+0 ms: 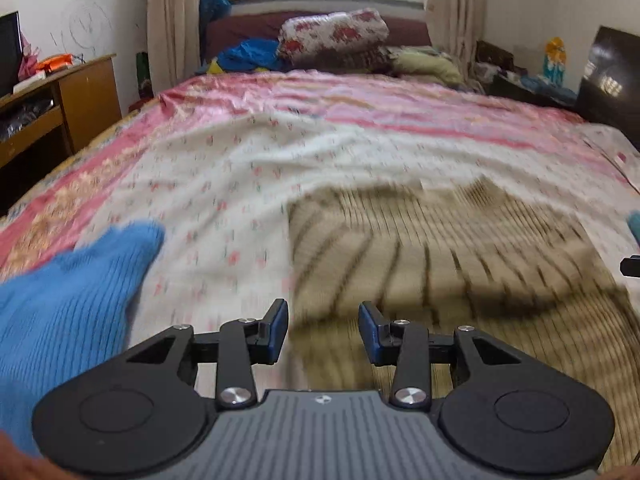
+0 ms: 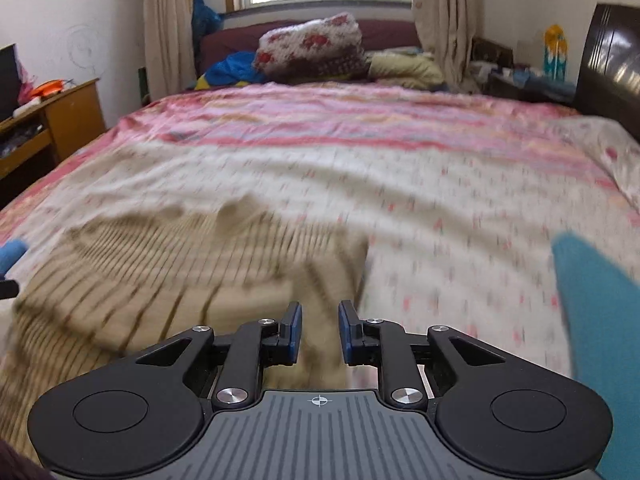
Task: Fold small clothes
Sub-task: 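Move both open tools toward the sweater hem, then lower both tools onto the sweater hem and close them on it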
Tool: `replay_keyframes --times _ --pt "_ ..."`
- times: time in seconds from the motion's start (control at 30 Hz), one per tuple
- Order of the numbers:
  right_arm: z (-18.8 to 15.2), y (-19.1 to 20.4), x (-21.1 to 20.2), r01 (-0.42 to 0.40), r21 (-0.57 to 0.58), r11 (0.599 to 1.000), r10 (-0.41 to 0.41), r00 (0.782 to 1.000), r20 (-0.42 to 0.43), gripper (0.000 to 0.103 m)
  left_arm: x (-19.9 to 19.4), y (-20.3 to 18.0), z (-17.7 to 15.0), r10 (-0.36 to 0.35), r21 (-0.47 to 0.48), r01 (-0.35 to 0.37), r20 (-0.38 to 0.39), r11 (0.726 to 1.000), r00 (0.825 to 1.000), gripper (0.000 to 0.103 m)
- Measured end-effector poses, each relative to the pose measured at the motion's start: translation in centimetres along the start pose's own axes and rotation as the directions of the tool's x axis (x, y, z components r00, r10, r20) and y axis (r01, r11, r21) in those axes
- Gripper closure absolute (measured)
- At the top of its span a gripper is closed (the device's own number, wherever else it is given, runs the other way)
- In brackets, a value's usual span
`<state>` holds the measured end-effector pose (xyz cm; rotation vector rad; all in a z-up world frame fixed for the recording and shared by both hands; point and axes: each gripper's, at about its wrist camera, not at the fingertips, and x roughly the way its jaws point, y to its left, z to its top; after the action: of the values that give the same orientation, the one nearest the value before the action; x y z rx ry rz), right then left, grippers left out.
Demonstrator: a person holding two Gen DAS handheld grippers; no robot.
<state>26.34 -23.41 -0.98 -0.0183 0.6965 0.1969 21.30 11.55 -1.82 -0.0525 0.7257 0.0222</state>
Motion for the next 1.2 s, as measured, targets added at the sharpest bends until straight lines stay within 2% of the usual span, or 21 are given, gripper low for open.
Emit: replay_keyframes --times 0.1,0.27,0.47,0.67,0.83,0.9,1.03,1.2 --pt "-2.8 0.4 -2.8 -0.031 0.013 0.999 0.031 0.999 -0.037 0.083 -1.9 -0.1 -2.5 -0.034 -0.006 0.033 -0.052 0.999 0.998 0.058" --pt "-5.9 0.8 -6.9 -0.058 0.036 0.998 0.060 0.996 -0.061 0.082 -5.1 -0.8 -6.0 -0.077 -0.018 0.076 -0.094 0.997 0.993 0.058" --pt "-9.3 -0.2 -10.3 -0.044 0.098 0.994 0.054 0.993 -0.105 0.082 -7.5 -0.7 -9.7 -0.122 -0.082 0.110 -0.160 0.991 0.979 0.057" --pt "-12.7 -1.1 -12.4 -0.009 0.119 0.993 0.031 0.981 -0.190 0.082 -9.4 -0.3 -12.9 -0.167 -0.135 0.138 -0.237 0.981 0.957 0.057" --pt "-14.6 -1.5 -13.3 -0.036 0.182 0.983 0.080 0.966 -0.245 0.080 -10.6 -0.8 -14.3 -0.179 -0.145 0.144 -0.265 0.979 0.948 0.055" --pt "-15.3 -1.3 -13.5 -0.042 0.195 0.980 0.094 0.961 -0.261 0.076 -10.8 -1.2 -14.6 -0.201 -0.156 0.164 -0.271 0.974 0.941 0.054" --pt "-15.5 -1.1 -14.1 -0.051 0.198 0.979 0.104 0.957 -0.269 0.074 -10.9 -2.1 -14.9 -0.200 -0.126 0.170 -0.281 0.977 0.939 0.055" --pt "-16.0 -0.9 -14.2 -0.049 0.210 0.977 0.112 0.947 -0.302 0.074 -11.0 -1.9 -15.1 -0.221 -0.154 0.183 -0.285 0.971 0.933 0.055"
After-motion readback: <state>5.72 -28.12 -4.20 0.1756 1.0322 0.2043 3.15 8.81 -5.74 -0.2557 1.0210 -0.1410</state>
